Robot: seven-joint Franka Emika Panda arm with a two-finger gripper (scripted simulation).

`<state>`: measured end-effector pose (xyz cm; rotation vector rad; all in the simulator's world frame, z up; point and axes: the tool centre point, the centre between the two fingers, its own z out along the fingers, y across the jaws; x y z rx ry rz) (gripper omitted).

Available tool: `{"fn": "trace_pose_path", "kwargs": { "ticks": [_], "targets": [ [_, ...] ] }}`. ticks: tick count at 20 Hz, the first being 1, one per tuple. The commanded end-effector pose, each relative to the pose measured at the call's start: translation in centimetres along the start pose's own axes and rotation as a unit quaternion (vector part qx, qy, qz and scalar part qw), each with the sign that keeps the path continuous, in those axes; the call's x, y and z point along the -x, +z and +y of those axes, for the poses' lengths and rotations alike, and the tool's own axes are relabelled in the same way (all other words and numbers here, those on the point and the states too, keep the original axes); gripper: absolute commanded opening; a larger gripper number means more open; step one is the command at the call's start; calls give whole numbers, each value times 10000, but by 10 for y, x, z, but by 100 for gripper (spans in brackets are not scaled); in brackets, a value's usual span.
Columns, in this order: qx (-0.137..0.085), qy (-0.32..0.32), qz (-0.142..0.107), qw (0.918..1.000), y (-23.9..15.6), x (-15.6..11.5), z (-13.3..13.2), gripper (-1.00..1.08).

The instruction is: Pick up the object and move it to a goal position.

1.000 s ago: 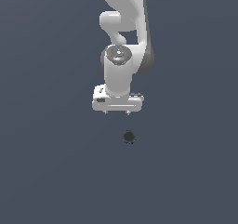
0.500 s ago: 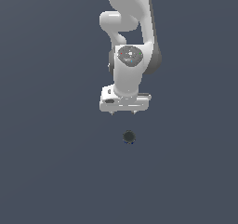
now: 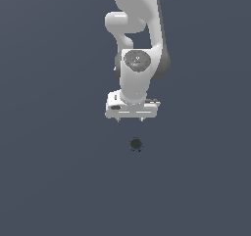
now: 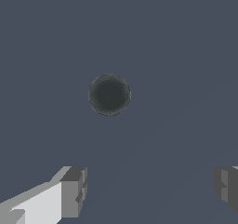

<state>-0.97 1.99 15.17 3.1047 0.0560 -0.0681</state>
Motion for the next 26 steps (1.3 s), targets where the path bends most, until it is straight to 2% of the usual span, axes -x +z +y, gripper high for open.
{"fn": "trace_pose_path", "kwargs": {
  "ticks": [1,7,12,20,26],
  "targets": [
    [-12,115,6,9999,3,-2,-1,100],
    [-59,586,33,9983,15,-13,-6,100],
    [-110,1167,63,9931,29,-25,-13,100],
    [-186,2217,113,9749,58,-45,-24,100],
    [-217,2752,140,9610,74,-54,-30,100]
  ]
}}
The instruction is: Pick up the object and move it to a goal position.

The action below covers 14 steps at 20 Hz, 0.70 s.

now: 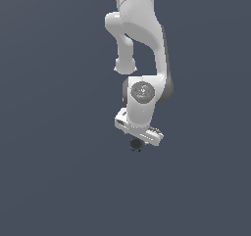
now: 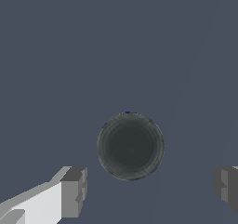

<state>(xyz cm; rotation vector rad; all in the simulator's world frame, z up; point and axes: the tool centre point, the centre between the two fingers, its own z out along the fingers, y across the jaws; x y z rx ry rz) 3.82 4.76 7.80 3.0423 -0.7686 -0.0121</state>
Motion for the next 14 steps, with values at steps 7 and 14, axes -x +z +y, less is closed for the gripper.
{"fn": "trace_pose_path", "kwargs": {
  "ticks": [7,14],
  "targets": [
    [-27,455,30,9990,13,-4,-7,100],
    [-26,463,28,9989,17,-4,-8,100]
  ]
}}
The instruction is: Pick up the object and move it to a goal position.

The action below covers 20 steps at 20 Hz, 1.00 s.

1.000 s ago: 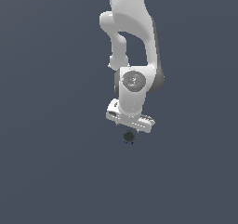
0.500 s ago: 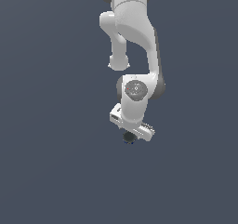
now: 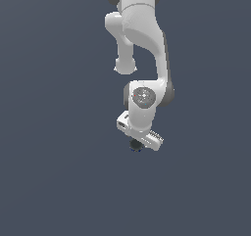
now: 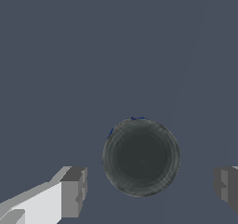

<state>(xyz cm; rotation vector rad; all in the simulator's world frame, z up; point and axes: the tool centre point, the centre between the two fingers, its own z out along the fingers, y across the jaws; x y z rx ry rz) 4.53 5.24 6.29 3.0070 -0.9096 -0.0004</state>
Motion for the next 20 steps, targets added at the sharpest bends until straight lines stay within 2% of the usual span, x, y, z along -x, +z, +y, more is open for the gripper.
{"fn": "trace_pose_path", "kwargs": {
  "ticks": [1,9,15,16,20],
  "targets": [
    [2,4,-2,10000,4,0,0,100],
    [0,20,0,10000,41,1,1,100],
    [-1,25,1,10000,49,0,0,100],
    [-1,25,1,10000,49,0,0,-100],
    [-1,25,1,10000,49,0,0,-100]
  ]
}}
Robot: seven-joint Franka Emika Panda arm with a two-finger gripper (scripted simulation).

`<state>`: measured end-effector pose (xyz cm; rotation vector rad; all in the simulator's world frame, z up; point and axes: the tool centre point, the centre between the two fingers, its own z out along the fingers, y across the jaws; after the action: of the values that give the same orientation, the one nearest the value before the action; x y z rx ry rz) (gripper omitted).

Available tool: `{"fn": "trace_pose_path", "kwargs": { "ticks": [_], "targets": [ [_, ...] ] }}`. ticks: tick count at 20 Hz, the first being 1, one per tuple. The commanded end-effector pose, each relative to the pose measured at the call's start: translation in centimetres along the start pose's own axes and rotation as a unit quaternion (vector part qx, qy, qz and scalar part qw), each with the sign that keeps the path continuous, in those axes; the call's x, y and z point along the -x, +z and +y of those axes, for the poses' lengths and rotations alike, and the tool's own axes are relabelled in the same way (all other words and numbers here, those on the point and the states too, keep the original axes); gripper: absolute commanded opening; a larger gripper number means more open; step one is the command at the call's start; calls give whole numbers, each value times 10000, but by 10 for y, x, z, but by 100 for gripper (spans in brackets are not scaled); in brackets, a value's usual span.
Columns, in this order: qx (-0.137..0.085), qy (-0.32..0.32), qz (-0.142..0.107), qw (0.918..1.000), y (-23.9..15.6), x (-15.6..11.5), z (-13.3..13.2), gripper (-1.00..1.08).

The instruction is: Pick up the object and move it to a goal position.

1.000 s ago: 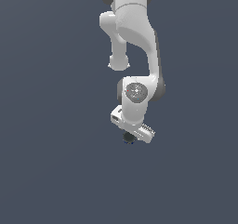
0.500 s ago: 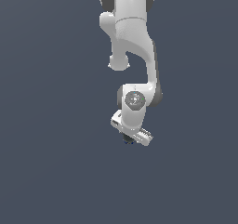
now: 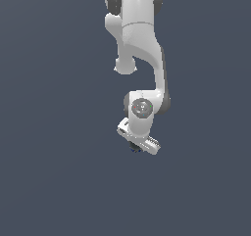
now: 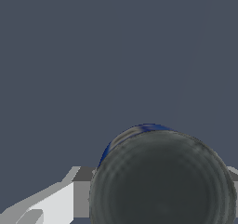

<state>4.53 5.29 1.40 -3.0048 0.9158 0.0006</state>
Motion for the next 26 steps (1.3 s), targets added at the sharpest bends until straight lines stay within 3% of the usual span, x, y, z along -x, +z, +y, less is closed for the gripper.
{"fn": "trace_pose_path", "kwargs": {
  "ticks": [1,14,26],
  "targets": [
    [1,4,2,10000,0,-1,0,-100],
    [0,-1,-1,10000,-15,2,4,-100],
    [-2,1,-2,10000,-98,9,28,-100]
  ]
}}
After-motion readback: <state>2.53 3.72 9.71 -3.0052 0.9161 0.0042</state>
